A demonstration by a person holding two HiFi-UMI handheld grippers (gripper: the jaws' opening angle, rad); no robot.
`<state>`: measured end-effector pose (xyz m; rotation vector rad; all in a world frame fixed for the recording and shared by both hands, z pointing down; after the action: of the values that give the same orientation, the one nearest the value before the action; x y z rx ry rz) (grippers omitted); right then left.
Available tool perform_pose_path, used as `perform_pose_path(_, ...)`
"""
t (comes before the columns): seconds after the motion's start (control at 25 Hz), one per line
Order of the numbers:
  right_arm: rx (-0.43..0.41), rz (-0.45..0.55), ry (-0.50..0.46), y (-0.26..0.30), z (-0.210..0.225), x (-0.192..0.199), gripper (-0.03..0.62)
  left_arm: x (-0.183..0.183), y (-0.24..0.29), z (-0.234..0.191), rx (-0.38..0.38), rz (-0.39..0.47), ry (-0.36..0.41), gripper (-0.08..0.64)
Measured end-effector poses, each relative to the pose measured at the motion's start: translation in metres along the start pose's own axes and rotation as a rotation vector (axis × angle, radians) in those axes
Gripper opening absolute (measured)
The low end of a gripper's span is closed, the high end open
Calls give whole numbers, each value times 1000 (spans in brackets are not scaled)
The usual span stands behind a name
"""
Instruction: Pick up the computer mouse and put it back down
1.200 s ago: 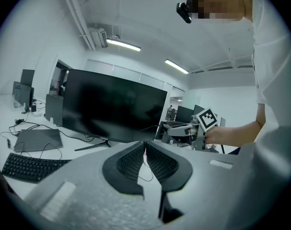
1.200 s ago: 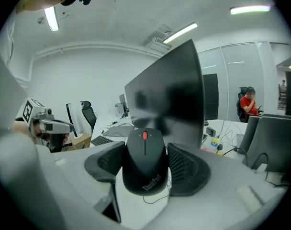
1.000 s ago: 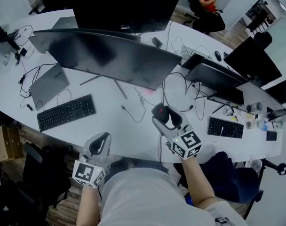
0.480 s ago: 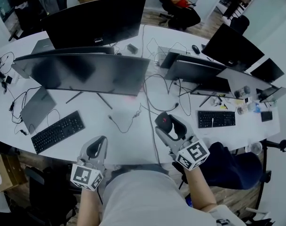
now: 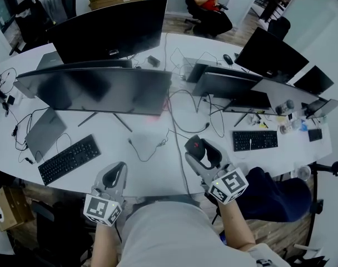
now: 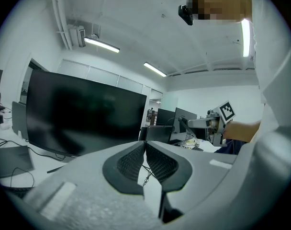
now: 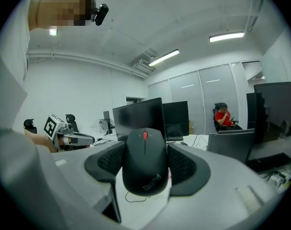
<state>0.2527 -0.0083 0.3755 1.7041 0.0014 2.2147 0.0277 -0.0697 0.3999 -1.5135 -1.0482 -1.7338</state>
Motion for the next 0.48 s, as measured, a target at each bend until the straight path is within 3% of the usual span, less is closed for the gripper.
perform_pose_path(0.48,-60,-48,-17,30,-9,9,276,13,-32,-7,-103,-24,-32,17)
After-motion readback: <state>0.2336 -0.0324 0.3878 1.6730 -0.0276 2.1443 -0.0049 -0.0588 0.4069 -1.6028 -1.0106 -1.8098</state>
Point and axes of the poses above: the fingertips, and each gripper's own axes: y forward along the fingers, z to its right, x out of its underside, the point moved 1 cm from there along -y, backward along the fingers, and after that the axes turned 11 degrees about y, right-handed, at the moved point
